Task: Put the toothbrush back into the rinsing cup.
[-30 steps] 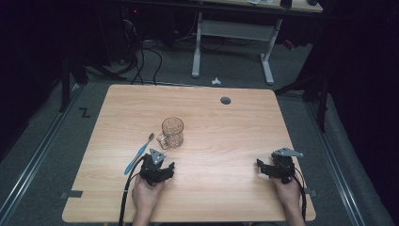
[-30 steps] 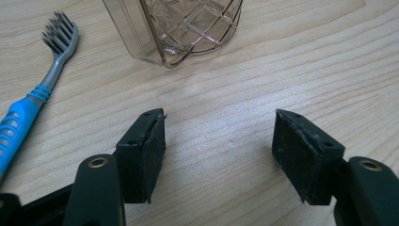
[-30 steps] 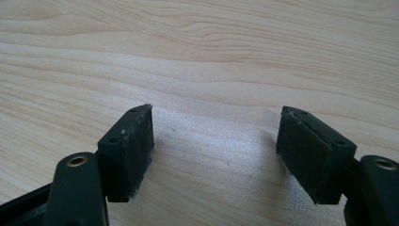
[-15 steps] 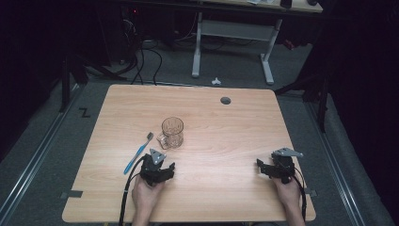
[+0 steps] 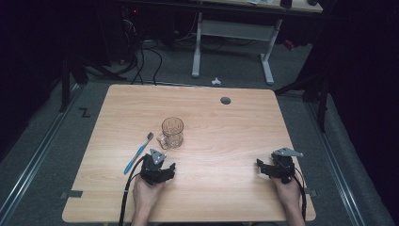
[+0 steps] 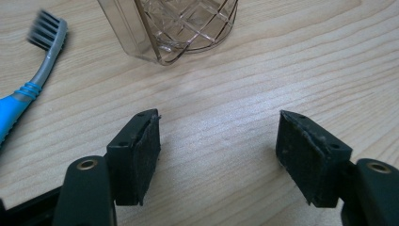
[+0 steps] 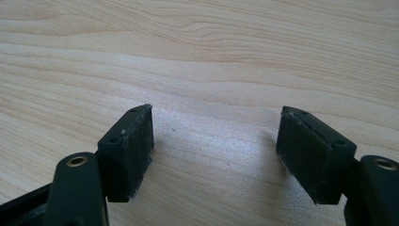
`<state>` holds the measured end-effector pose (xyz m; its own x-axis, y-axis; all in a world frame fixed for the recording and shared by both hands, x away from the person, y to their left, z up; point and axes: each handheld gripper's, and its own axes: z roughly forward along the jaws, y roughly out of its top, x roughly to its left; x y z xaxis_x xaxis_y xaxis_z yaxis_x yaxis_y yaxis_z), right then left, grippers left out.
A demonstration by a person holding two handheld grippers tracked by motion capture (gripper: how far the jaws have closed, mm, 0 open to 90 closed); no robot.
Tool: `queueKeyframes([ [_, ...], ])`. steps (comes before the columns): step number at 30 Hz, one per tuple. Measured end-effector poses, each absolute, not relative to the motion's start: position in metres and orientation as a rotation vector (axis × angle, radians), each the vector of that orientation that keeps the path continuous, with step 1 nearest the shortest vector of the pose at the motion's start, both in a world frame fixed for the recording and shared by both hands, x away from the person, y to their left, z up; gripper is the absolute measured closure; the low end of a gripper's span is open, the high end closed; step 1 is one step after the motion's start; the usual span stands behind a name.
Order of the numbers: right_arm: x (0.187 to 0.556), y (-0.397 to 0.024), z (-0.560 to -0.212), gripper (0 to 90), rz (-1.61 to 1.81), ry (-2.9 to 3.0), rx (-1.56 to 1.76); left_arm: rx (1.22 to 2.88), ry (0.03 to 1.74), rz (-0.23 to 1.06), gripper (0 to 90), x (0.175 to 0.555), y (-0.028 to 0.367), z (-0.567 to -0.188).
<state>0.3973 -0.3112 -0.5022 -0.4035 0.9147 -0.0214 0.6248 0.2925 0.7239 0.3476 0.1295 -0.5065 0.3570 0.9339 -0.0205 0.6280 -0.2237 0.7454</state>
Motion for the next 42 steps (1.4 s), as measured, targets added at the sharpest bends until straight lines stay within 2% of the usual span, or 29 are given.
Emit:
queueKeyframes([
  [42,0.397,-0.311,-0.502,28.4,0.896,2.131,1.374,1.914,1.371,0.546,37.4,0.324,0.159,-0.474],
])
